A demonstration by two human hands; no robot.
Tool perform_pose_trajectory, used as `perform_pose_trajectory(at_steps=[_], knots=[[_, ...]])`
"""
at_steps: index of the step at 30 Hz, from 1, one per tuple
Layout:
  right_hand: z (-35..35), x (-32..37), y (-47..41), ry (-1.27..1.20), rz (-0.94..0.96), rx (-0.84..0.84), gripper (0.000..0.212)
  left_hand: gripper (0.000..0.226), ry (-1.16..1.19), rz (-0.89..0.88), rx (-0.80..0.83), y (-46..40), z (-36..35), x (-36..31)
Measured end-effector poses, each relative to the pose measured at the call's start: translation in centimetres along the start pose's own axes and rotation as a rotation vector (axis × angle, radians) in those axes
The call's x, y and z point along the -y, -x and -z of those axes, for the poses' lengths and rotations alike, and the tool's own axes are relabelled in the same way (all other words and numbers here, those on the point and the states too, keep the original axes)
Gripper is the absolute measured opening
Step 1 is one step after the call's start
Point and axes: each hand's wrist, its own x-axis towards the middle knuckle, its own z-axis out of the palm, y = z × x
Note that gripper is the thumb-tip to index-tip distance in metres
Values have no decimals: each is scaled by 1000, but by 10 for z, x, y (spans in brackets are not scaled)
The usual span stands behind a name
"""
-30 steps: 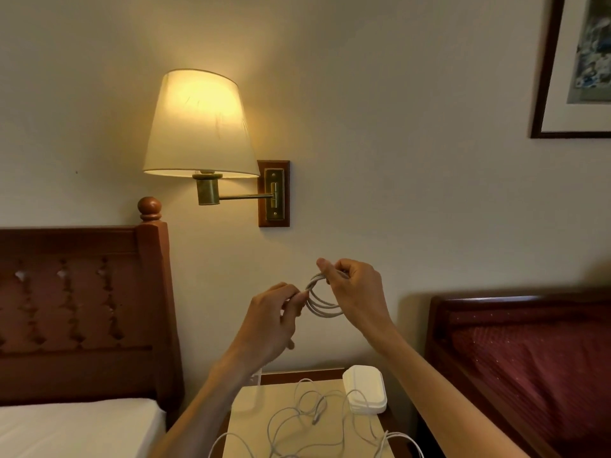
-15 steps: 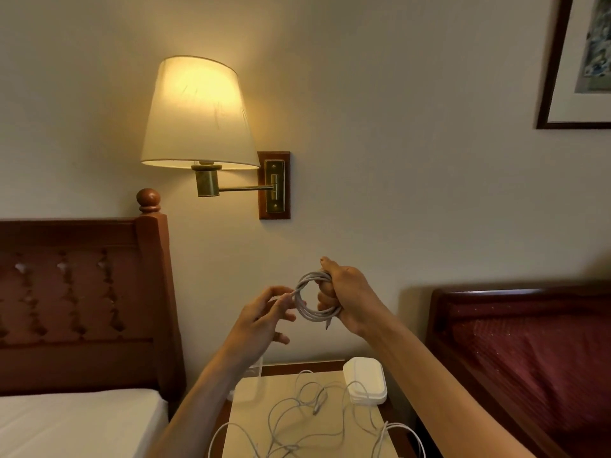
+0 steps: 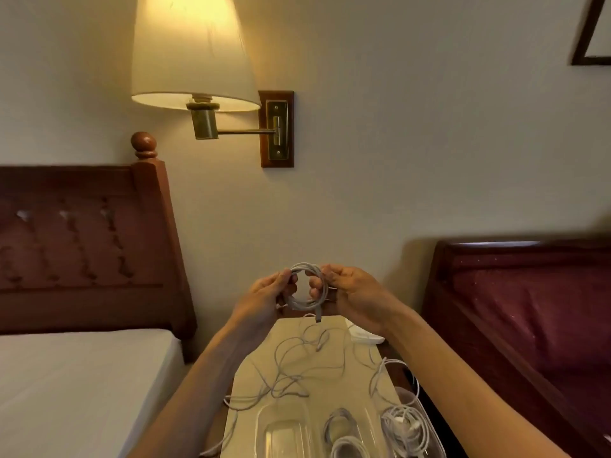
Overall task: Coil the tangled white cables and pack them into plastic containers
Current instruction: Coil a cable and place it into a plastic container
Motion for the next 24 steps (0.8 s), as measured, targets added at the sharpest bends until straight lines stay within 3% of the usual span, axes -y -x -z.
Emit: perform_pose_trajectory(at_steps=[4, 7, 10, 13, 19, 24], knots=[[2, -57, 12, -48, -46, -82, 26, 29, -196, 71, -8, 20, 15, 52], [3, -102, 28, 71, -72, -154, 26, 26, -346, 102, -25, 41, 35, 90], [-8, -143, 40, 213, -49, -246, 20, 27, -410, 117, -275, 58, 53, 130], [-30, -185, 48, 451, 16, -303, 11, 20, -672, 90, -490, 76, 73, 176], [-40, -272, 39, 1228, 92, -102, 11, 32, -954, 138, -414, 100, 88, 237], [-36, -293, 33, 1512, 46, 39, 19, 36, -1002, 171, -297, 107, 92, 253]])
